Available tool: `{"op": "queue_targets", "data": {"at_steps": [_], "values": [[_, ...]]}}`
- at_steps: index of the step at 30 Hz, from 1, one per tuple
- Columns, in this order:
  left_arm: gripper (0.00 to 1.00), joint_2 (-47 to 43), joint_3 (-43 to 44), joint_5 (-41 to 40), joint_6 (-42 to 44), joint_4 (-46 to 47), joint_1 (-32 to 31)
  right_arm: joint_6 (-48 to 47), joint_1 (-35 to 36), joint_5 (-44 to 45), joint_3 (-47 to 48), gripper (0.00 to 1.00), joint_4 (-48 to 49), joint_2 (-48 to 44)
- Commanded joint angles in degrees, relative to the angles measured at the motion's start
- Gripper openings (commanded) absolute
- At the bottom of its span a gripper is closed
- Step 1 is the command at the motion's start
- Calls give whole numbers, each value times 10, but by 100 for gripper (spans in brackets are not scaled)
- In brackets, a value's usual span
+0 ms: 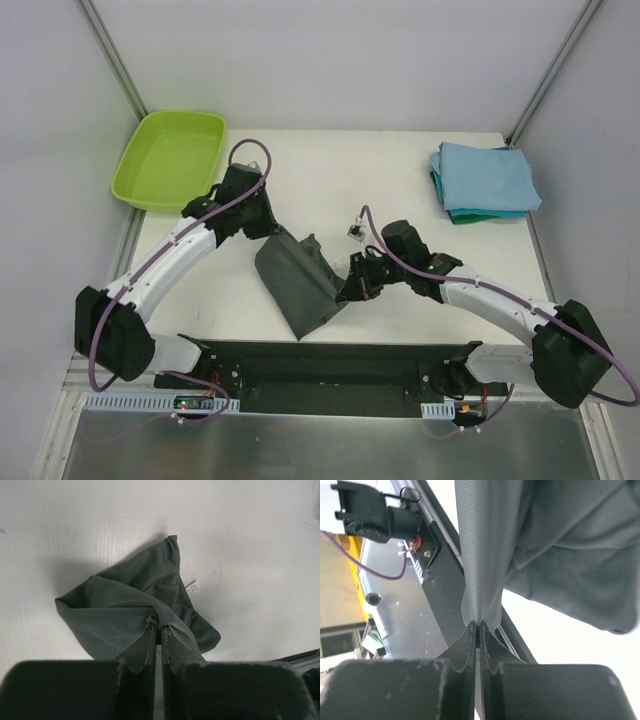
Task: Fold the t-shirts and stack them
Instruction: Fold the long partially folded tshirt into a neat square
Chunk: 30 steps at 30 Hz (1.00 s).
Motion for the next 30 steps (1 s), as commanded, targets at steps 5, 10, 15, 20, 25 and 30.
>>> {"op": "queue_targets", "data": {"at_steps": [5,10,15,20,25,30], "values": [[0,148,107,3,17,54,-12,-3,-73,24,-25,0,-52,-32],[0,223,153,30,24,55,-19,-19,-113,33,-25,0,-66,-11],[0,274,172,27,27,55,-19,-33,-141,27,-18,0,-65,41],[0,327,203,48,35,55,-19,-39,-158,73,-3,5,-65,76],[41,362,237,60,38,55,-19,-67,-163,185,36,28,-99,97],[99,309,245,45,37,55,-24,-78,-161,190,69,75,-135,48]]}}
